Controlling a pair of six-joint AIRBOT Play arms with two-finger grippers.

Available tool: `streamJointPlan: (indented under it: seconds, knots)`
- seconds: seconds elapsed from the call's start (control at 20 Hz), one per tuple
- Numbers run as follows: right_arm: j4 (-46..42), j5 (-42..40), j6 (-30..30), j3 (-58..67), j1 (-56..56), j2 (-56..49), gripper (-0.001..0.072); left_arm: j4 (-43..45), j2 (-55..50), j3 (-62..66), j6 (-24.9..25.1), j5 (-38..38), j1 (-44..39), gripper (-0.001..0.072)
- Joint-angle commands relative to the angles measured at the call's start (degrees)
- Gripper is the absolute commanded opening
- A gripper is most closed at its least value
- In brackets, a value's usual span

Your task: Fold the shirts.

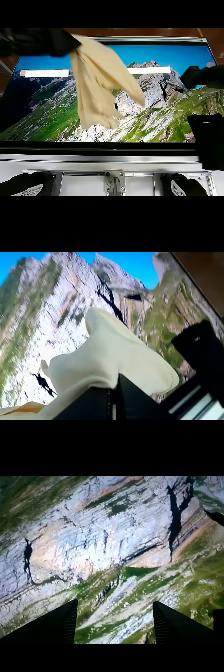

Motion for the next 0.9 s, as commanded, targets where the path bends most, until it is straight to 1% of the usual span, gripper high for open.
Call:
streamJointPlan:
  seconds: [0.0, 0.1, 0.15, 0.25, 0.3, 0.35, 0.4, 0.45, 0.5, 0.55, 0.6, 0.65, 0.7, 0.75, 0.85]
  knots:
    - [-6.0, 11.5, 0.0, -1.0, 0.0, 1.8, 0.0591, 3.7, -1.6, -11.0, -2.3, 2.8, -8.9, 0.0036]
    - [-4.6, 12.8, 0.0, -4.5, 0.0, 1.8, 0.0591, 3.3, -4.6, -18.9, -4.7, 8.5, -13.2, 0.0036]
    - [-3.5, 12.2, 0.0, -7.1, 0.0, 1.8, 0.0591, 2.8, -6.7, -21.9, -5.7, 10.6, -15.0, 0.0036]
    - [-1.4, 9.0, 0.4, -13.2, 0.0, 1.8, 0.0591, 0.7, -11.8, -25.3, -5.9, 12.6, -17.9, 0.0037]
    - [-0.2, 7.0, 0.5, -16.2, 0.0, 1.6, 0.0591, -0.9, -14.1, -25.2, -5.9, 12.5, -18.0, 0.0083]
    - [0.7, 5.2, 0.5, -18.5, 0.0, 1.0, 0.0591, -3.4, -15.5, -24.9, -5.9, 12.5, -17.0, 0.0378]
    - [2.0, 3.7, 0.4, -20.2, 0.0, -0.1, 0.0592, -6.2, -15.8, -24.4, -5.9, 12.5, -14.9, 0.0640]
    - [3.0, 2.9, -0.2, -20.9, 0.0, -1.5, 0.0593, -8.5, -15.5, -23.6, -5.9, 11.1, -12.1, 0.0672]
    - [3.7, 2.2, -1.3, -20.8, -0.2, -3.1, 0.0594, -9.5, -14.8, -22.2, -5.5, 7.9, -8.3, 0.0673]
    - [4.2, 1.6, -2.5, -20.8, -0.5, -4.5, 0.0667, -9.4, -13.6, -20.9, -4.1, 4.0, -4.4, 0.0672]
    - [5.5, 1.7, -3.8, -20.8, -1.5, -5.9, 0.0678, -9.4, -12.0, -20.5, -2.6, 0.4, -0.2, 0.0672]
    - [7.1, 2.4, -5.3, -20.8, -3.3, -7.4, 0.0678, -8.9, -10.0, -20.6, -1.2, -3.7, 4.6, 0.0667]
    - [8.9, 3.5, -6.9, -20.8, -6.1, -9.1, 0.0677, -7.1, -8.0, -21.1, -1.1, -8.0, 9.0, 0.0663]
    - [11.2, 4.5, -8.2, -20.8, -9.4, -10.9, 0.0677, -5.4, -6.1, -22.9, -1.1, -10.7, 12.5, 0.0664]
    - [17.9, 4.2, -8.5, -20.8, -16.4, -14.1, 0.0677, -4.3, -1.6, -30.5, -0.6, -12.5, 17.8, 0.0663]
